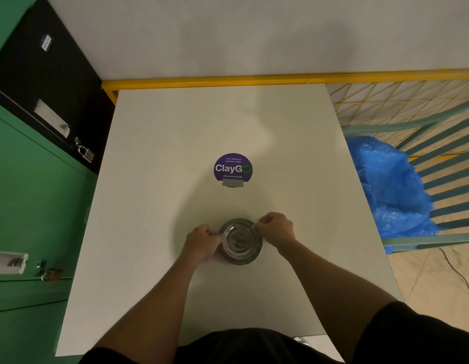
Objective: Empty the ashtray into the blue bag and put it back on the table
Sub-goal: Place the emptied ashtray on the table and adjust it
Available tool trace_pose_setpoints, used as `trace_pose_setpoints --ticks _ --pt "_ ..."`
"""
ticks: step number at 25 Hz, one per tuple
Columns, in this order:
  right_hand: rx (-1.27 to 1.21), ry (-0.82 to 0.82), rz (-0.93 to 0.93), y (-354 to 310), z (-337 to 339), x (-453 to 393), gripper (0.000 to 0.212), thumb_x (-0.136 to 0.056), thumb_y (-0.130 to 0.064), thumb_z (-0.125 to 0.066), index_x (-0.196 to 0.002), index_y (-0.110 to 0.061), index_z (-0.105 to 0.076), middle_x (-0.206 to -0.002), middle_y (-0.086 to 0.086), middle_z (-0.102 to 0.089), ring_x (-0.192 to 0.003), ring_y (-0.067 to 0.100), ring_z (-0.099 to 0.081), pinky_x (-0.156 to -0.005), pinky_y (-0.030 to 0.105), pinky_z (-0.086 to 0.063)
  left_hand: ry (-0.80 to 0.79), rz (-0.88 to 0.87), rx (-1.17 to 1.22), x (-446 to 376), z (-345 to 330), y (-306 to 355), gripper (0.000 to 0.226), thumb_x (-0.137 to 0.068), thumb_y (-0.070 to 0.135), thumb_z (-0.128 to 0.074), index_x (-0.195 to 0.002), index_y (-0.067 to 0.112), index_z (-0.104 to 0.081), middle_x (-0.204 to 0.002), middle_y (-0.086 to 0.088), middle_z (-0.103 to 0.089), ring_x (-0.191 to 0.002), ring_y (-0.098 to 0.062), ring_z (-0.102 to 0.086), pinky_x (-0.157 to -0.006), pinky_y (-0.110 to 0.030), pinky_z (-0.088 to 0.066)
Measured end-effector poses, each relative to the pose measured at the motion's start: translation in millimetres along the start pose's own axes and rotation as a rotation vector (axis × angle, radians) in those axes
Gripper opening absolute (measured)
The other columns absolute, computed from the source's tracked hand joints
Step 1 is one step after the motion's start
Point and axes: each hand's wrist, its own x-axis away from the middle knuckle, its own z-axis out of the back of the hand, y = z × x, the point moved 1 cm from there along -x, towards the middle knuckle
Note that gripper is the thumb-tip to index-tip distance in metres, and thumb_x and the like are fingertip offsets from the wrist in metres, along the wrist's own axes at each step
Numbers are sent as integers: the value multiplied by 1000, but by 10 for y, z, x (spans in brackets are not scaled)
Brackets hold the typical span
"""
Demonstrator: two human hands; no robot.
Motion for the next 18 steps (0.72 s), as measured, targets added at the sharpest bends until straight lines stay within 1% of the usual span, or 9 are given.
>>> trace_pose_setpoints --ticks 1,2,3,5,7,9,12,15,18 --pt "-38 11 -20 72 29 58 8 -85 -22 -74 -90 -17 -69 -87 -2 -66 -79 10 -61 -63 22 -48 12 -39 -15 -38 34 57 14 -76 35 -69 -81 22 -65 -83 1 -70 -76 -24 -67 -72 -39 -59" --pt "-74 26 -42 152 50 122 7 -85 -23 -73 -88 -19 -68 -86 -3 -66 -78 10 -62 -62 22 -49 16 -75 -28 -78 63 112 10 -80 33 -66 -84 24 -64 -87 3 -68 -83 -23 -66 -77 -38 -58" --pt "-106 42 -70 239 67 192 6 -85 -23 -73 -86 -20 -67 -85 -2 -67 -78 13 -64 -65 26 -54 17 -103 -38 -121 77 156 7 -83 31 -64 -86 25 -65 -91 3 -68 -87 -23 -66 -80 -37 -56" --pt "-198 66 -146 383 62 321 4 -84 -17 -71 -82 -17 -68 -82 8 -72 -74 21 -70 -73 38 -63 10 -141 -63 -197 75 219 8 -85 28 -62 -91 24 -66 -95 0 -70 -90 -24 -67 -79 -31 -52" --pt "-294 65 -210 462 9 420 2 -81 -10 -71 -82 -11 -69 -75 16 -74 -64 25 -70 -72 43 -64 -7 -167 -90 -236 54 267 11 -85 27 -62 -94 24 -68 -98 0 -72 -90 -21 -66 -76 -28 -48" --pt "-317 53 -238 478 -60 480 3 -79 -7 -71 -81 -9 -71 -70 15 -74 -57 22 -69 -64 36 -64 -37 -175 -100 -254 32 287 12 -85 24 -63 -95 24 -69 -97 1 -72 -88 -18 -65 -75 -28 -50" --pt "-286 54 -230 423 -111 494 6 -79 -8 -71 -78 -13 -74 -66 9 -75 -53 16 -68 -52 26 -60 -64 -178 -114 -263 26 258 16 -85 17 -62 -95 23 -72 -96 -1 -73 -88 -20 -68 -80 -33 -57" --pt "-240 58 -215 351 -68 450 9 -79 -9 -71 -75 -17 -74 -69 9 -76 -57 18 -69 -52 25 -59 -71 -158 -71 -257 33 186 14 -85 11 -63 -91 20 -71 -93 -7 -74 -83 -28 -71 -79 -42 -60" --pt "-207 48 -190 278 6 378 12 -79 -10 -72 -73 -20 -74 -74 8 -76 -64 21 -71 -53 24 -56 -98 -77 39 -195 20 110 10 -86 3 -62 -88 12 -67 -86 -11 -69 -67 -31 -67 -68 -46 -62"
